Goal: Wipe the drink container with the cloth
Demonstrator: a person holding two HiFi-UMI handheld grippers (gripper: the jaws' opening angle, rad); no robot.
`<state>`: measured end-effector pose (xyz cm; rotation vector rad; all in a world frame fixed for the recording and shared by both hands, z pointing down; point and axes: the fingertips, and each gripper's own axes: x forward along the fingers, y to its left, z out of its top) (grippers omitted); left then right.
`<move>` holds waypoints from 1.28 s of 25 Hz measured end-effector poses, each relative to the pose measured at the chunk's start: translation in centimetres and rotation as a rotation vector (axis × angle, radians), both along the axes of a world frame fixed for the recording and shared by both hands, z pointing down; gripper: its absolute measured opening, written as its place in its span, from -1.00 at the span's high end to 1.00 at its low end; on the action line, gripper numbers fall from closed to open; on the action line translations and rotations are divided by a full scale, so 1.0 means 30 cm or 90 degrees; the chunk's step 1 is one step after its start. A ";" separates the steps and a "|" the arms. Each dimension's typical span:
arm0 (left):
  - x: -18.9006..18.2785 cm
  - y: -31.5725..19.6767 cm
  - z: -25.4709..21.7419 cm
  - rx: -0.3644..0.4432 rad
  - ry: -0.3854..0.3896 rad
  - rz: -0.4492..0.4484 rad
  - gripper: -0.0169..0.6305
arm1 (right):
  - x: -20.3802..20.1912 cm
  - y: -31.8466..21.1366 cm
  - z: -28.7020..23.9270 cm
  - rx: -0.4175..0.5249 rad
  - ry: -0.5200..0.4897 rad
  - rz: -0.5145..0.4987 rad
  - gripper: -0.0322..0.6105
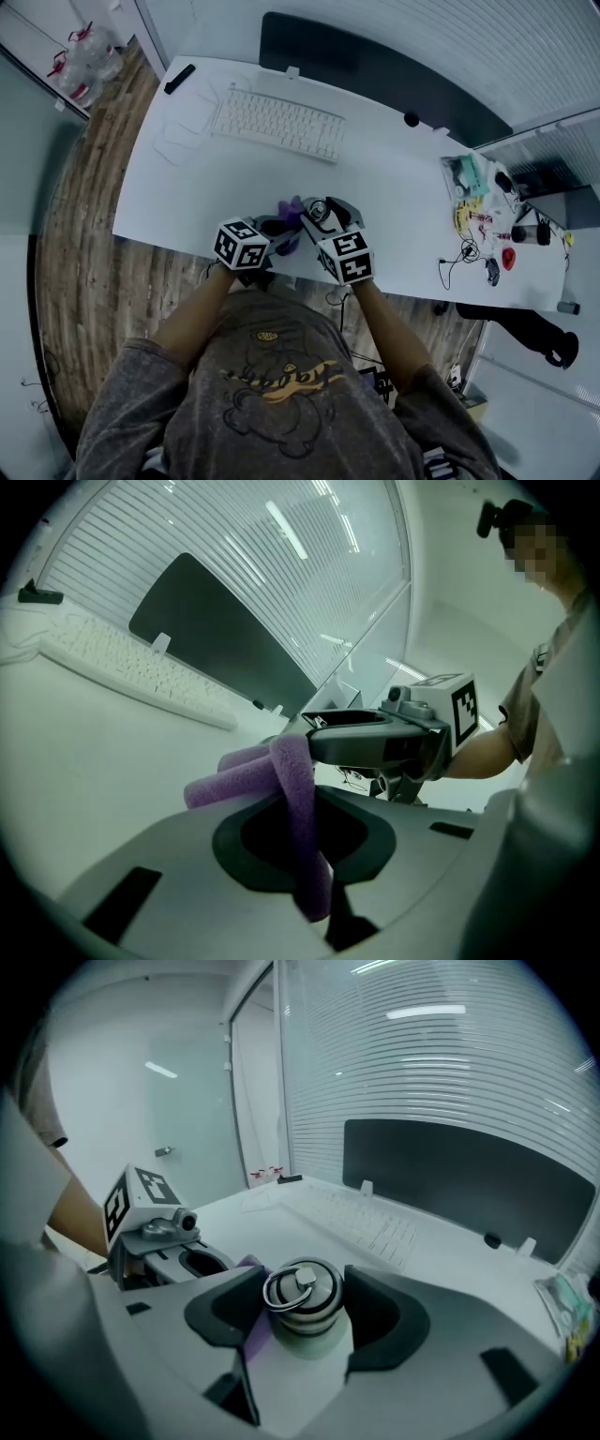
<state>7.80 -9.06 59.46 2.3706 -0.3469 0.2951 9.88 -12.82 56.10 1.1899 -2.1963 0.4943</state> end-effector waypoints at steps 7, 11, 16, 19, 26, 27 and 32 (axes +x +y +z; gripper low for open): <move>-0.014 -0.011 0.000 -0.005 -0.010 0.008 0.80 | 0.009 -0.003 0.009 -0.012 0.012 0.094 0.05; -0.015 -0.010 0.001 -0.010 -0.010 0.015 0.80 | 0.012 0.006 0.009 -0.016 -0.010 0.026 0.03; -0.034 -0.024 -0.009 -0.010 -0.006 0.010 0.80 | 0.032 0.032 -0.037 0.011 0.000 -0.143 -0.06; -0.047 -0.036 -0.007 -0.013 -0.008 0.002 0.80 | 0.030 0.039 -0.054 0.015 -0.002 -0.235 -0.08; -0.064 -0.054 -0.003 -0.020 -0.015 -0.012 0.80 | 0.002 0.085 -0.012 -0.026 0.027 -0.402 -0.08; -0.065 -0.053 -0.002 -0.021 -0.016 -0.013 0.80 | -0.002 0.090 -0.007 -0.029 0.027 -0.412 -0.02; -0.065 -0.044 0.009 -0.025 -0.020 -0.021 0.80 | -0.011 0.093 -0.005 -0.017 0.004 -0.421 0.06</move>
